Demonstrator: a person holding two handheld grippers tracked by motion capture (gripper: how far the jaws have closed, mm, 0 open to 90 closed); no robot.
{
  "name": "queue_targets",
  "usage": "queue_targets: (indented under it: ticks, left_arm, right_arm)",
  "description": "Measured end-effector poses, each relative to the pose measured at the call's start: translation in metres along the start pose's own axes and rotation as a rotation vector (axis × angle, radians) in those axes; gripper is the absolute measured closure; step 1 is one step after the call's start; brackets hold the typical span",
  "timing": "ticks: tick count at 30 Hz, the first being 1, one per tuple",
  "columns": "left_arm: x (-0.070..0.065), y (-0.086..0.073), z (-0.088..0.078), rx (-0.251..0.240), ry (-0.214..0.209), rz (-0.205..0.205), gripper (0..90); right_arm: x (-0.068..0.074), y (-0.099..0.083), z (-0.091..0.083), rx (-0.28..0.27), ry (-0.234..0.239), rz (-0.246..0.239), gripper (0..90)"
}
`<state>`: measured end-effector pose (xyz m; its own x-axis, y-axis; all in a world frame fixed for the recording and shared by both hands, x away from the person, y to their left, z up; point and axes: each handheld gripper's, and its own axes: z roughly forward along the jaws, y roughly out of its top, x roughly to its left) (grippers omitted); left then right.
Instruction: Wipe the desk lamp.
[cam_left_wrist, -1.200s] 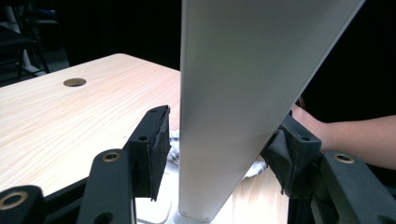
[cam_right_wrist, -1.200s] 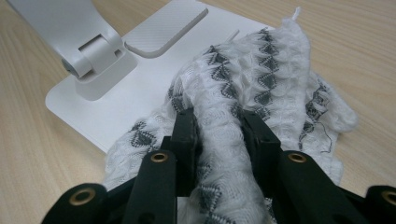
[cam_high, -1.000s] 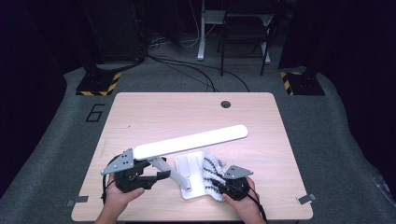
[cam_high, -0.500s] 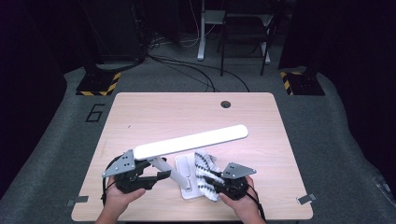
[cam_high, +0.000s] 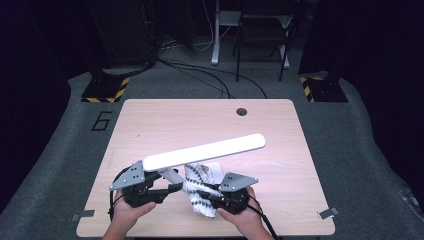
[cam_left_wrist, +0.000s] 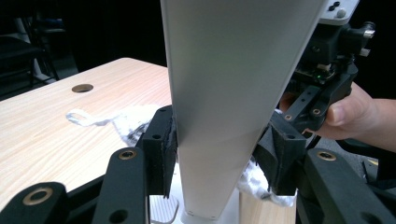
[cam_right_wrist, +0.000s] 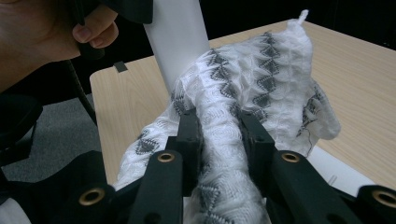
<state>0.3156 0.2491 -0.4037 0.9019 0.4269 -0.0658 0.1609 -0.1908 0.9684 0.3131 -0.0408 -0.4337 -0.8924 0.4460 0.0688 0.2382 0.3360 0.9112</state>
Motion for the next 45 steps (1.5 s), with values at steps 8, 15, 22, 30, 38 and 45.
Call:
queue_targets:
  ticks: [8,15,22,30,38,45]
  left_arm:
    - [0.000,0.000,0.000,0.000,0.001,0.001,52.6]
    - [0.000,0.000,0.000,-0.003,0.002,0.001,52.6]
    - [0.000,0.000,0.000,-0.003,0.001,0.001,52.6]
    - [-0.001,0.000,0.001,-0.003,0.003,0.001,52.6]
    - [-0.001,0.000,0.001,-0.004,0.003,0.001,52.6]
    - [-0.001,-0.001,0.001,-0.006,0.003,0.001,52.5]
  right_arm:
    - [-0.003,0.000,0.012,0.004,-0.013,-0.014,73.6]
    - [-0.006,-0.016,0.023,0.080,-0.035,-0.022,73.8]
    - [-0.016,-0.042,0.031,0.165,-0.056,0.008,73.9]
    - [-0.020,-0.049,0.032,0.182,-0.067,0.016,74.1]
    - [-0.024,-0.058,0.034,0.210,-0.082,0.016,74.3]
    - [-0.028,-0.065,0.035,0.212,-0.070,0.035,74.4]
